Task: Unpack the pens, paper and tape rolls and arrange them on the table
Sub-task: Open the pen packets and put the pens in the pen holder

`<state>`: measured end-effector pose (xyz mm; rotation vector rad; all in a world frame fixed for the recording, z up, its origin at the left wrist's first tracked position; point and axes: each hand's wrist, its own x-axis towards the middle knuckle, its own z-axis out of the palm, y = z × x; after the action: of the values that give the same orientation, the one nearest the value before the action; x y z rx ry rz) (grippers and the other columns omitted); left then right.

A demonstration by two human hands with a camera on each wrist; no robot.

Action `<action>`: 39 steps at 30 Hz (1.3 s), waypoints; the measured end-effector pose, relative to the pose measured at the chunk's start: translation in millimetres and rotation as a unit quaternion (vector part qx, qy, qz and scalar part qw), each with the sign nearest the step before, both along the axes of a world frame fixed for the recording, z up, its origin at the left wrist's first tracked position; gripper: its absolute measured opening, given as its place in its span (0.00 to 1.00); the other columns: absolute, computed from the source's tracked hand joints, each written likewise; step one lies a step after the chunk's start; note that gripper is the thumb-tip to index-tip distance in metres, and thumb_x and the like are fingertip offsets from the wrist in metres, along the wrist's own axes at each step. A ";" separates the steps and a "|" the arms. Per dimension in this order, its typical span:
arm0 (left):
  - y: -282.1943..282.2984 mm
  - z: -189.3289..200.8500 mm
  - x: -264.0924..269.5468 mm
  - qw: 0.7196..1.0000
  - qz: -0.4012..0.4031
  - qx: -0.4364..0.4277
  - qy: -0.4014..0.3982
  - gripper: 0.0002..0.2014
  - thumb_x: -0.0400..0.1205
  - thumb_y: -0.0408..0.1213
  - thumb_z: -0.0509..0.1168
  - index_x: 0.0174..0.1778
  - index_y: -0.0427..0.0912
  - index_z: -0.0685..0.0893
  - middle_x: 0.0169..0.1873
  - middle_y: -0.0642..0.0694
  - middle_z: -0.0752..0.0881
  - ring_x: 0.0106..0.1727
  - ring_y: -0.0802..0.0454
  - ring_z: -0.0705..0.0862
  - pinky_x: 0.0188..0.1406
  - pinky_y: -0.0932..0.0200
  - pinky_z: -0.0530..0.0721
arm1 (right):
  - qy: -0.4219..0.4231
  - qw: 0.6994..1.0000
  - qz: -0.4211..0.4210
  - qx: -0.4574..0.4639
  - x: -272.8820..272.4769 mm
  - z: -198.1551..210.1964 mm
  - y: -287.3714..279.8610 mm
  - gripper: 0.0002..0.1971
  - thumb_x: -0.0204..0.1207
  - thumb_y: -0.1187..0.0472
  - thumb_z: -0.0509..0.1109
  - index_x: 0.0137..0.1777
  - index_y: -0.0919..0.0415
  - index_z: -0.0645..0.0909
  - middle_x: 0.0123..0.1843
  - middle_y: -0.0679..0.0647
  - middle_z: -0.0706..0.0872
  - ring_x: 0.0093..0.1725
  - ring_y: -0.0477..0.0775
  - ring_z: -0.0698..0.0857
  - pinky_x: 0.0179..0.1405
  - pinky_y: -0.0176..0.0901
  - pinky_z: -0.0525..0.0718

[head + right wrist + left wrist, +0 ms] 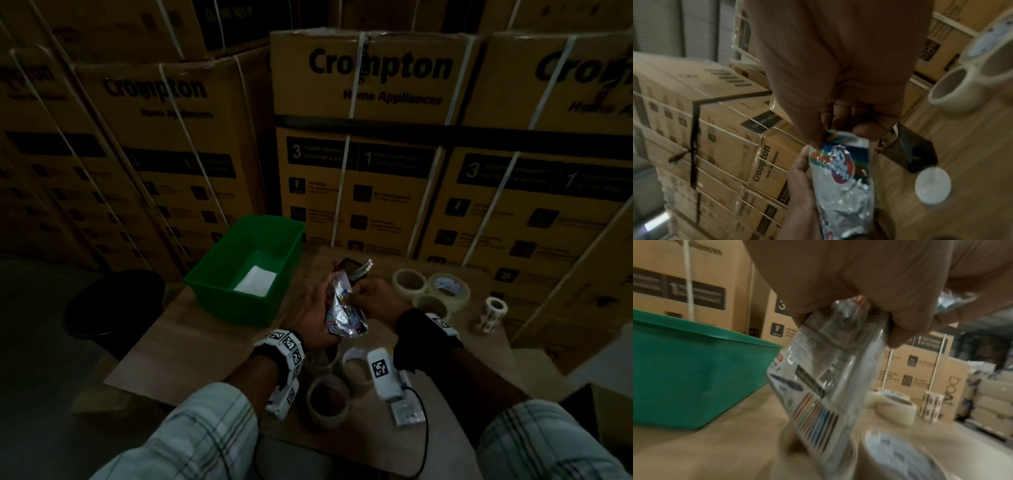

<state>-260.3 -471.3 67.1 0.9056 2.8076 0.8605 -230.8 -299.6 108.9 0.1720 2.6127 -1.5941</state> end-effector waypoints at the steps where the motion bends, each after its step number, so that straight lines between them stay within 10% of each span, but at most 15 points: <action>1: 4.5 0.4 -6.5 1.000 -0.006 -0.013 0.010 0.60 0.66 0.56 0.77 0.84 0.45 0.43 0.83 0.42 0.51 0.83 0.43 0.54 0.82 0.46 0.54 | 0.003 1.000 -0.003 0.019 -5.9 2.8 2.8 0.17 0.77 0.66 0.70 0.27 0.57 0.75 0.29 0.58 0.79 0.28 0.49 0.74 0.33 0.43 0.72; 6: 15.9 -13.5 -43.5 0.999 -0.029 0.016 -0.012 0.62 0.63 0.62 0.75 0.84 0.48 0.42 0.82 0.42 0.56 0.81 0.42 0.60 0.81 0.43 0.62 | -0.008 0.999 -0.017 0.048 -33.1 9.9 16.6 0.18 0.77 0.69 0.70 0.26 0.57 0.72 0.26 0.52 0.77 0.19 0.35 0.76 0.21 0.26 0.72; 10: 16.6 -21.5 -66.2 0.999 -0.028 0.034 -0.015 0.63 0.63 0.59 0.77 0.84 0.48 0.42 0.82 0.46 0.55 0.81 0.44 0.60 0.82 0.45 0.62 | -0.008 1.000 -0.018 0.000 -51.8 4.2 14.3 0.18 0.78 0.68 0.68 0.27 0.58 0.72 0.27 0.57 0.75 0.25 0.46 0.72 0.25 0.35 0.69; 15: 15.9 -38.4 -73.9 0.994 -0.026 0.098 -0.036 0.59 0.66 0.57 0.75 0.82 0.56 0.38 0.83 0.48 0.51 0.83 0.43 0.56 0.81 0.40 0.62 | -0.013 0.996 -0.048 -0.076 -62.9 -12.4 8.9 0.18 0.83 0.69 0.62 0.29 0.61 0.70 0.26 0.56 0.71 0.19 0.36 0.72 0.22 0.29 0.70; 21: 17.2 -38.1 -74.3 0.995 -0.003 0.098 -0.009 0.53 0.68 0.65 0.69 0.84 0.48 0.52 0.83 0.48 0.57 0.82 0.53 0.60 0.84 0.51 0.60 | -0.049 0.978 -0.005 -0.201 -62.6 -31.8 18.2 0.11 0.84 0.64 0.60 0.52 0.73 0.79 0.45 0.66 0.80 0.43 0.56 0.80 0.42 0.46 0.81; 29: 14.0 -25.0 -61.4 0.994 0.001 0.108 -0.022 0.55 0.67 0.53 0.77 0.82 0.55 0.47 0.82 0.47 0.56 0.83 0.49 0.59 0.83 0.53 0.60 | -0.106 0.949 0.021 -0.298 -67.7 -32.6 35.1 0.12 0.85 0.62 0.58 0.44 0.65 0.79 0.37 0.59 0.88 0.36 0.54 0.86 0.42 0.46 0.85; 32: 9.4 -22.6 -59.0 0.995 0.000 0.089 -0.036 0.54 0.66 0.44 0.77 0.77 0.71 0.43 0.76 0.52 0.58 0.79 0.44 0.65 0.80 0.51 0.66 | -0.066 0.981 -0.004 -0.182 -68.2 -26.6 43.5 0.14 0.84 0.63 0.62 0.36 0.65 0.77 0.31 0.59 0.81 0.30 0.52 0.79 0.31 0.40 0.79; 39: 18.9 0.0 -65.4 0.996 0.028 -0.077 -0.037 0.51 0.64 0.54 0.72 0.80 0.56 0.50 0.68 0.43 0.65 0.68 0.35 0.74 0.70 0.40 0.75 | 0.126 0.962 0.033 0.242 -74.0 -14.2 39.0 0.05 0.71 0.67 0.68 0.37 0.58 0.77 0.38 0.61 0.84 0.39 0.60 0.82 0.36 0.43 0.71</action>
<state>-325.7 -452.3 67.0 0.7605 2.8006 0.6580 -304.8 -260.6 94.7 -0.1007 3.1233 -0.9831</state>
